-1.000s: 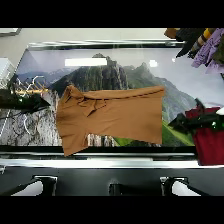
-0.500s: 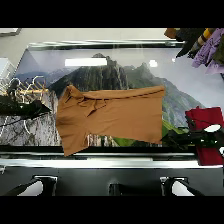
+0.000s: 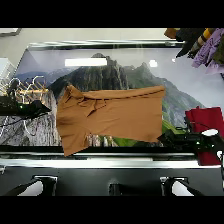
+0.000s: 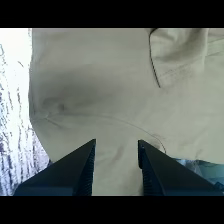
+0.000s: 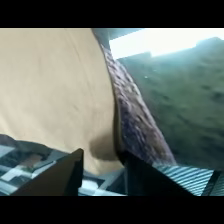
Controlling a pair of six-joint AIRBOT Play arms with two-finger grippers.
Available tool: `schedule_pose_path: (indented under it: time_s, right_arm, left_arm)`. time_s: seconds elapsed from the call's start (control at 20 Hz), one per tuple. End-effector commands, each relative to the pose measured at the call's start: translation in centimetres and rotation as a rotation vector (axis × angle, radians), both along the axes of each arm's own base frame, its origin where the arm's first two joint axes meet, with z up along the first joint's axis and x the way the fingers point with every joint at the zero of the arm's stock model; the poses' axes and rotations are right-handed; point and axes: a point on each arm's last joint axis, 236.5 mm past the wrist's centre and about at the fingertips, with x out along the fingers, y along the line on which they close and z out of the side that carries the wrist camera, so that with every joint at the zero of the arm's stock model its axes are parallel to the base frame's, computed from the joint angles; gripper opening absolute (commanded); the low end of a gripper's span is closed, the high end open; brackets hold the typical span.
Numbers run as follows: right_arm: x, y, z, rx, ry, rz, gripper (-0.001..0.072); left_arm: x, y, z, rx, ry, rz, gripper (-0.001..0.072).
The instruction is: Fold the clothes and pants, and hang the long-sleeved shirts on hangers.
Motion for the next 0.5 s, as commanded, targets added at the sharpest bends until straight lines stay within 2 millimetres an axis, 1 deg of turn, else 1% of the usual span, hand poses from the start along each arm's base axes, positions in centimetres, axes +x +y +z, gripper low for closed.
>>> schedule_pose_path:
  time_s: [0.0,0.05,0.15,0.2,0.3,0.45]
  right_arm:
    - [0.3,0.0,-0.2,-0.001,-0.011,-0.015,0.0231]
    - [0.3,0.2,-0.1,0.005,-0.016,-0.007,0.0140]
    - [0.3,0.6,0.0,0.021,-0.024,-0.001,0.0113]
    - [0.2,0.7,0.1,0.028,-0.023,0.004,0.0030]
    - [0.1,1.0,0.4,0.044,-0.021,0.008,0.0031]
    - [-0.2,1.8,1.0,0.085,-0.011,0.015,0.0031]
  left_arm:
    - [-0.1,0.3,-0.2,0.013,0.006,0.000,0.0325]
    - [-0.4,0.5,-0.5,0.022,0.015,0.000,0.0325]
    - [-1.0,1.0,-1.2,0.013,0.037,0.019,0.0325]
    - [-1.4,1.3,-1.7,0.006,0.050,0.033,0.0325]
    - [-2.1,2.0,-2.6,-0.009,0.070,0.067,0.0325]
    - [-2.3,2.8,-4.0,-0.030,0.065,0.122,0.0325]
